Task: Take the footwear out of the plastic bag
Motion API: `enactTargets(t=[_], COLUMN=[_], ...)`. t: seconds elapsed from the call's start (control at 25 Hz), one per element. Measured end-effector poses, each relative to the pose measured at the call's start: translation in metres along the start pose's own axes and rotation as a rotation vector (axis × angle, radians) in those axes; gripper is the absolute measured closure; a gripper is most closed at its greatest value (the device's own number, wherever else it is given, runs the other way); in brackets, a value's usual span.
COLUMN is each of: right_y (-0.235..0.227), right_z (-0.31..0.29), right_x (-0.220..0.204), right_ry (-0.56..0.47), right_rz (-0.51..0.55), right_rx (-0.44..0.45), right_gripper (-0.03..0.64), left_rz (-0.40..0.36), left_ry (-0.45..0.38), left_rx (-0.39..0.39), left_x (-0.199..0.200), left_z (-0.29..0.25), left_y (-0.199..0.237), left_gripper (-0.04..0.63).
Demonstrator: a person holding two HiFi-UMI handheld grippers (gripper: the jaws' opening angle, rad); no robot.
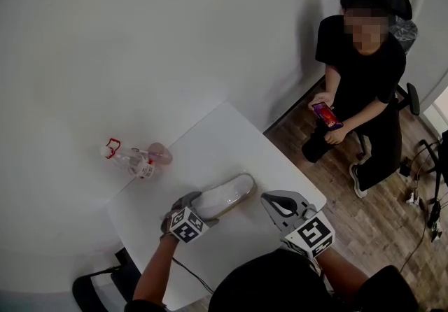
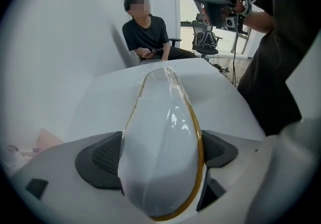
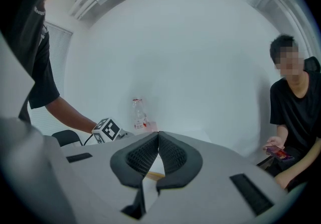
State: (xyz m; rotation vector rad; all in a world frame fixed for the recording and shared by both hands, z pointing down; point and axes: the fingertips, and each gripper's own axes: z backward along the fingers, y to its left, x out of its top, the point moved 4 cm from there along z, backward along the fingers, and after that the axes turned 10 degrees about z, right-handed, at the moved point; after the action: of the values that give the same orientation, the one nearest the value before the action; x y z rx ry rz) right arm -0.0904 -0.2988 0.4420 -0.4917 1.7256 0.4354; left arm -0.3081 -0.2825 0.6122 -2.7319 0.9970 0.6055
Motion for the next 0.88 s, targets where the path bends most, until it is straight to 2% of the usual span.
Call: enactTargets(t=[0.12, 0.44, 0.6, 0.72, 0.88], right_y=[0.001, 0.011, 0.017, 0.017, 0.010], right_z=[-0.004, -0.007, -0.009, -0.010, -0.010], right_x=[0.000, 0.003, 0.002, 0.006, 0.003], right_ry=[0.003, 0.002, 0.006, -0.013, -0.004], right_rz=[0.015, 0.022, 0.020, 0.021, 0.037], right_rx=[0.010, 0.040, 0.054, 0.060, 0.055], right_gripper=[0.600, 0.600, 0.600, 0.600, 0.600], left_rz=[0.009, 0.044, 0.022, 0.001, -0.011], left_ry=[-0.039, -0.038, -0.037, -0.070, -0.154], left_rx=[0.015, -0.007, -0.008, 0.027, 0.092], left_x=[-0.006, -0.023, -0.028, -0.026, -0.022], left_z=[0.010, 0.015, 0.024, 0.034, 0.054], left_y=[0.000, -0.012, -0.020, -0.019, -0.011], left_gripper=[0.098, 0.108, 0.116, 0.121, 0.129])
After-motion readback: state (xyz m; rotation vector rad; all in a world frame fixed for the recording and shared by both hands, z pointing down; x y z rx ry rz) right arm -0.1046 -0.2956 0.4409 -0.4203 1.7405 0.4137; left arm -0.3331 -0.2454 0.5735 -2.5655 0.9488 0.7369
